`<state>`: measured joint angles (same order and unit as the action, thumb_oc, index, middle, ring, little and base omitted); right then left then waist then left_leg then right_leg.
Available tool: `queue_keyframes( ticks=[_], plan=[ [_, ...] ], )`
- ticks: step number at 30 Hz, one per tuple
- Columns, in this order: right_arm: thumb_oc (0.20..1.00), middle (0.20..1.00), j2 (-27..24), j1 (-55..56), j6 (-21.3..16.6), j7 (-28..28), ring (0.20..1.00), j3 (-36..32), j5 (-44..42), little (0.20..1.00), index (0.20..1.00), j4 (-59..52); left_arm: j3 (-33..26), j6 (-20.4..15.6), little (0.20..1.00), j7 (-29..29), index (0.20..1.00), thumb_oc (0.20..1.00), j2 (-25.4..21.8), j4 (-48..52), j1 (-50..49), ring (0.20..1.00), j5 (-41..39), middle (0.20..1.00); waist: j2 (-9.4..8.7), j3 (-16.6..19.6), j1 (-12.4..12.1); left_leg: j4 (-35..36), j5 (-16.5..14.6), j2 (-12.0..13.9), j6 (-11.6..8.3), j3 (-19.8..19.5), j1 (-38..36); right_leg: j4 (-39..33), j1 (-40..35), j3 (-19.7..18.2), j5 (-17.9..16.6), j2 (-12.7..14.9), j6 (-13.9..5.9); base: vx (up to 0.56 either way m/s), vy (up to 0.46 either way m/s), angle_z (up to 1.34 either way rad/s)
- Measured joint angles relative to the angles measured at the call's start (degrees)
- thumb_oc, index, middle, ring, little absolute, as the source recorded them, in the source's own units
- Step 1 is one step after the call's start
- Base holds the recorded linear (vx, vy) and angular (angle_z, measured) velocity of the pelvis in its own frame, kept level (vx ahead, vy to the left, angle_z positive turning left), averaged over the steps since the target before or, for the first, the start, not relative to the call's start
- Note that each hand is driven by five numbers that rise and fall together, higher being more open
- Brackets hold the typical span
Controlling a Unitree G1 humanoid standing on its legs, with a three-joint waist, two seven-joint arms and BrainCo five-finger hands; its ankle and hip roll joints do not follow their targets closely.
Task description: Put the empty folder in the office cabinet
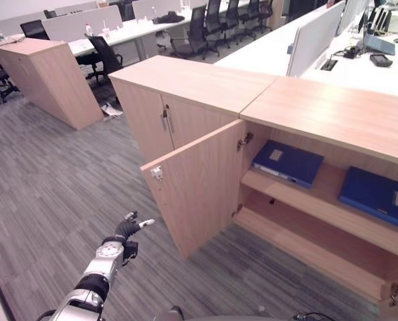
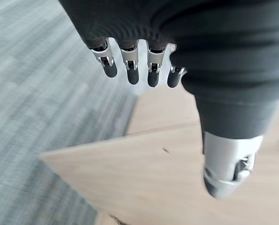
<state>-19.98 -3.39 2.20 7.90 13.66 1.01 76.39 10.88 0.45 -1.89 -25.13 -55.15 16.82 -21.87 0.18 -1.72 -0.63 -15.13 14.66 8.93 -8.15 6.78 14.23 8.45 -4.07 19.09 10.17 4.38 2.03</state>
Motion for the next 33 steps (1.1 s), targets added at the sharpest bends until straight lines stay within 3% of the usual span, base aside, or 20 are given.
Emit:
queue_keyframes(
  ticks=[4,5,7,9,12,13,18,28,33],
  plan=[
    [1.000,1.000,-1.08,-1.03,0.38,-0.10,1.000,-0.13,-1.02,1.000,1.000,-0.56,0.24,0.14,1.000,-0.81,1.000,1.000,-4.08,-5.06,4.40,1.000,-0.84,1.000,0.62,-0.03,0.30,13.35,-0.74,0.77,1.05,-2.30,-5.27,0.56,0.64,-1.50,-0.36,-2.13,0.81,0.11,0.197,-0.21],
    [1.000,1.000,-1.30,-1.10,0.37,-0.10,1.000,-0.04,-1.81,1.000,1.000,-0.66,0.06,0.17,1.000,-1.01,1.000,1.000,-4.51,-5.14,5.31,1.000,-0.87,1.000,0.80,-0.06,0.47,13.49,-1.16,0.70,1.66,-2.05,-5.88,0.20,0.51,-1.67,-0.51,-2.52,0.57,0.09,0.250,-0.32],
    [1.000,1.000,-1.73,-1.06,0.42,0.11,1.000,0.34,-2.12,1.000,1.000,-0.35,2.08,0.42,1.000,-0.93,1.000,1.000,-5.29,-7.28,8.58,1.000,-0.87,1.000,1.00,0.29,0.27,16.51,-3.31,-1.78,3.79,-1.75,-10.66,-0.60,0.08,-3.82,-1.25,-2.66,-0.26,0.09,0.284,-0.44],
    [1.000,1.000,-1.92,-0.91,0.48,0.18,1.000,0.21,-2.10,1.000,1.000,-0.35,3.46,0.34,1.000,-0.86,1.000,1.000,-5.47,-9.55,13.92,1.000,-0.85,1.000,2.19,0.78,2.25,20.31,-4.71,-2.56,4.64,-0.14,-13.49,-0.71,0.96,-4.48,-1.33,-2.58,-1.34,0.04,0.203,-0.23],
    [1.000,1.000,-1.34,-0.88,0.51,0.84,1.000,0.17,-2.11,1.000,1.000,-0.48,6.40,0.59,1.000,-0.18,1.000,1.000,-6.82,-11.10,18.95,1.000,-0.22,1.000,1.56,0.90,2.53,20.26,-7.08,-4.24,6.28,2.92,-13.86,1.11,2.93,-6.79,-0.78,0.01,-3.52,0.00,0.175,-0.50],
    [1.000,1.000,-0.66,-0.32,0.59,1.04,1.000,0.24,-2.11,1.000,1.000,-0.79,7.12,0.55,1.000,-0.15,1.000,1.000,-6.93,-11.02,19.78,1.000,-0.20,1.000,1.42,0.97,3.16,20.27,-7.70,-5.52,7.16,4.11,-14.34,1.04,3.05,-6.67,-1.02,1.74,-4.48,-0.03,0.155,-0.32],
    [1.000,1.000,0.80,1.71,0.60,1.14,1.000,-0.10,-2.14,1.000,1.000,-2.21,10.00,1.03,1.000,0.22,1.000,1.000,-6.10,-11.83,22.91,1.000,-0.15,1.000,1.69,1.71,4.13,20.27,-8.87,-7.56,8.82,7.75,-14.84,0.86,4.13,-6.77,-2.09,5.12,-7.04,-0.04,0.096,-0.37],
    [1.000,1.000,0.73,2.73,0.62,1.35,1.000,-0.15,-2.14,1.000,1.000,-2.31,11.84,1.35,1.000,-0.11,1.000,1.000,-4.77,-14.15,22.93,1.000,0.21,1.000,1.33,3.73,4.40,20.26,-9.13,-7.79,9.11,8.91,-14.80,1.11,5.03,-7.70,-2.94,5.30,-7.75,-0.03,0.023,-0.06],
    [1.000,1.000,0.99,3.33,0.67,0.94,1.000,0.12,-2.16,1.000,1.000,-2.25,16.36,2.19,1.000,-2.57,1.000,1.000,-1.30,-3.89,19.97,1.000,2.56,1.000,0.42,4.40,1.99,20.26,-9.14,-8.55,9.14,8.10,-14.51,2.16,5.18,-6.65,-2.54,6.31,-8.32,-0.03,-0.004,0.13]
  ],
)
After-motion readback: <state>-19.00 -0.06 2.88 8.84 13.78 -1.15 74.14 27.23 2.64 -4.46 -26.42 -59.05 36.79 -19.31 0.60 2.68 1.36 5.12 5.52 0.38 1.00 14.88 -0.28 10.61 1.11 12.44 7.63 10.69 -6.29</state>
